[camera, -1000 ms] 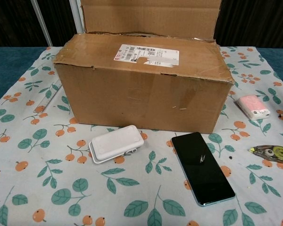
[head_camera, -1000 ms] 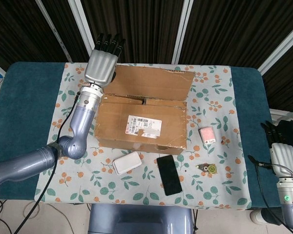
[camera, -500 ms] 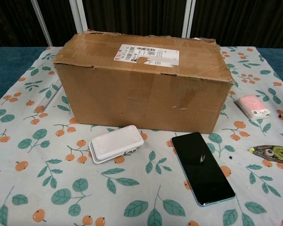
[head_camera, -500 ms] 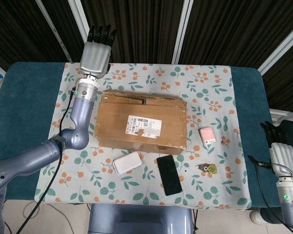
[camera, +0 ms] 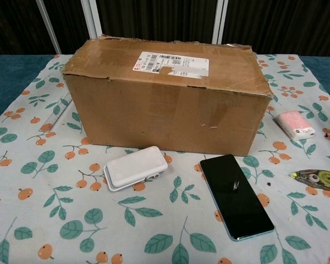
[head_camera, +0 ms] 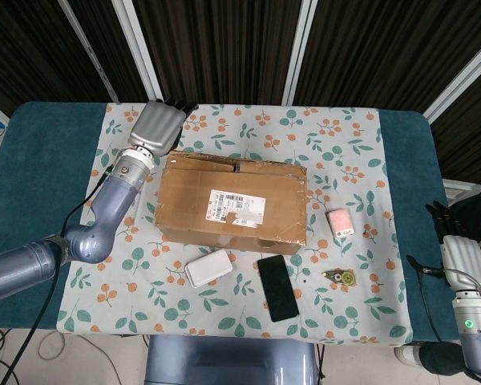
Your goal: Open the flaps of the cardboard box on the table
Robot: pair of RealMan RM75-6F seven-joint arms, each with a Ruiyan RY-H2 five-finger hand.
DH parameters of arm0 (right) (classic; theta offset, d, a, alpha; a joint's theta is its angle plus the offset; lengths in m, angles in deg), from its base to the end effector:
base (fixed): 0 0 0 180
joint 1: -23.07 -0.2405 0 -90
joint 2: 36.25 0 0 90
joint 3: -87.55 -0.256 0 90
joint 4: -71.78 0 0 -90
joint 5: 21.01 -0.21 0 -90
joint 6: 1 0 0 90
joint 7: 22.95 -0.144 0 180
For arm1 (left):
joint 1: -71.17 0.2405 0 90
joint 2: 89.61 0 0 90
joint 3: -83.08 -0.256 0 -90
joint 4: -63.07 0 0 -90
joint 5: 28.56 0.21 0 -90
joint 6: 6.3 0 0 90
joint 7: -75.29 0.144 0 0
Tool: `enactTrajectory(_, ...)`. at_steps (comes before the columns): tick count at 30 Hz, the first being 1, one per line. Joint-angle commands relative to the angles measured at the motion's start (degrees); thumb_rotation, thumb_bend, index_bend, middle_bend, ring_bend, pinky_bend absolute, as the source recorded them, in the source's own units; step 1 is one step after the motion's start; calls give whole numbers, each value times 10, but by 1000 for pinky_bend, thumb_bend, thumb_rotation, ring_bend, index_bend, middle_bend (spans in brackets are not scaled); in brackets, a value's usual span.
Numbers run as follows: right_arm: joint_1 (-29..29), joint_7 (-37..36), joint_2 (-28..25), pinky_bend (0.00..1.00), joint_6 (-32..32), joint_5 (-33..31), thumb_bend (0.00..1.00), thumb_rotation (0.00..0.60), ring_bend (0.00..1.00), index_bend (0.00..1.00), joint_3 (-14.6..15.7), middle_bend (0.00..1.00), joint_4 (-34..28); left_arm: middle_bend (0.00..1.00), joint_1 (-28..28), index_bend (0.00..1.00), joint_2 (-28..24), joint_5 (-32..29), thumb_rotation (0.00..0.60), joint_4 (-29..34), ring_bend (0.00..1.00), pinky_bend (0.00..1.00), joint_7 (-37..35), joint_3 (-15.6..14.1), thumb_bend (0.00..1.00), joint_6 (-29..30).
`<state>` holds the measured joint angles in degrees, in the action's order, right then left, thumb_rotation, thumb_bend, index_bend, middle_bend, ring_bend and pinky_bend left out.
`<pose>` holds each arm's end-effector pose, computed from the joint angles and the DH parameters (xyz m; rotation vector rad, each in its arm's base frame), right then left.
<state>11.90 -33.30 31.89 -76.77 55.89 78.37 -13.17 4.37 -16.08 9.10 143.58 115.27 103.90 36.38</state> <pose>-0.3272 -0.2407 0.1543 1.2574 -1.0492 0.9972 -0.0252 0.4698 0.1020 -1.8116 -0.5623 -0.8108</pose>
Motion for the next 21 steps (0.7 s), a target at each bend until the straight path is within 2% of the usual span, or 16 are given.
enactTrajectory(1, 0, 0, -1, 221, 1, -1, 270, 600, 20, 0, 0, 0, -1, 386, -1, 317, -1, -6, 600, 9, 371, 495, -4, -18, 856, -4)
enactTrajectory(5, 0, -1, -2, 221, 1, -2, 272, 600, 20, 0, -1, 0, -2, 420, -9, 334, 10, -13, 600, 7, 395, 504, -7, -34, 860, 0)
enactTrajectory(21, 1, -7, -4, 221, 1, -2, 281, 600, 20, 0, -2, 0, -3, 447, -42, 351, 52, -32, 600, 0, 402, 504, -14, -72, 861, 2)
